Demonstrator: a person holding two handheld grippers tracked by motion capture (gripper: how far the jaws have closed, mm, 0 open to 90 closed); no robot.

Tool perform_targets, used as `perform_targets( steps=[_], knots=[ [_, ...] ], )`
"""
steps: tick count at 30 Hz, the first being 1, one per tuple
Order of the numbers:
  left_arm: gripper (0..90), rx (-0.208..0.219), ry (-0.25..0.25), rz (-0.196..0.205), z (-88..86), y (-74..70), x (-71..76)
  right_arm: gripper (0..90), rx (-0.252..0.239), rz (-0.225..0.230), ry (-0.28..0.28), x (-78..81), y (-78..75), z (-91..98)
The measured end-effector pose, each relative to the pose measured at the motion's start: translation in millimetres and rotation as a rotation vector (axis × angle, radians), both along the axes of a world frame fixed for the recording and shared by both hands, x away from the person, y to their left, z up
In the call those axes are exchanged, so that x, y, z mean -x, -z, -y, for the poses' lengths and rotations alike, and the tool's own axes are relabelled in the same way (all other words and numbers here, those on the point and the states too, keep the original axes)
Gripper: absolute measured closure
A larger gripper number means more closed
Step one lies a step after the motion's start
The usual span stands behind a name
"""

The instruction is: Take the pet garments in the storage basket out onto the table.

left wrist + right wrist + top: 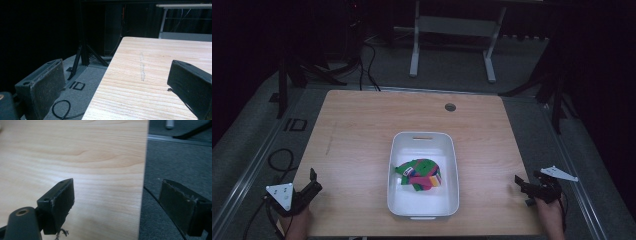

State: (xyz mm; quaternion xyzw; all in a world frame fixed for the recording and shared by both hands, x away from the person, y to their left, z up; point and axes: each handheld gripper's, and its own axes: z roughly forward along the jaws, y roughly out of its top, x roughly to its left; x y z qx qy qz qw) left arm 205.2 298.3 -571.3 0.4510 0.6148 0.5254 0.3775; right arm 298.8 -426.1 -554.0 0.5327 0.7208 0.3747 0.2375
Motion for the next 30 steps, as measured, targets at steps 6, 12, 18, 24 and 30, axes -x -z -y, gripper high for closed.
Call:
perform_targets(
  steps=[6,12,18,24,30],
  knots=[
    [1.9,0.003,-0.001,-0.001,-0.2,-0.1,-0.4,13.4,0.018,-0.023,-0.167,-2.8,-9.3,-6.2],
    [1.9,0.004,0.0,0.0,-0.2,0.0,-0.3,13.0,0.028,-0.066,-0.286,-7.0,-14.5,-22.2],
    [1.9,0.004,0.004,-0.001,0.0,-0.1,-0.1,13.0,0.018,-0.084,-0.384,-10.5,-19.3,-37.8],
    [1.9,0.0,0.005,-0.003,0.4,-0.1,0.1,13.0,0.028,-0.115,-0.493,-14.8,-28.2,-59.9],
    [1.9,0.0,0.007,-0.003,0.6,-0.1,0.2,12.3,0.018,-0.114,-0.576,-14.5,-45.2,-84.4]
  ],
)
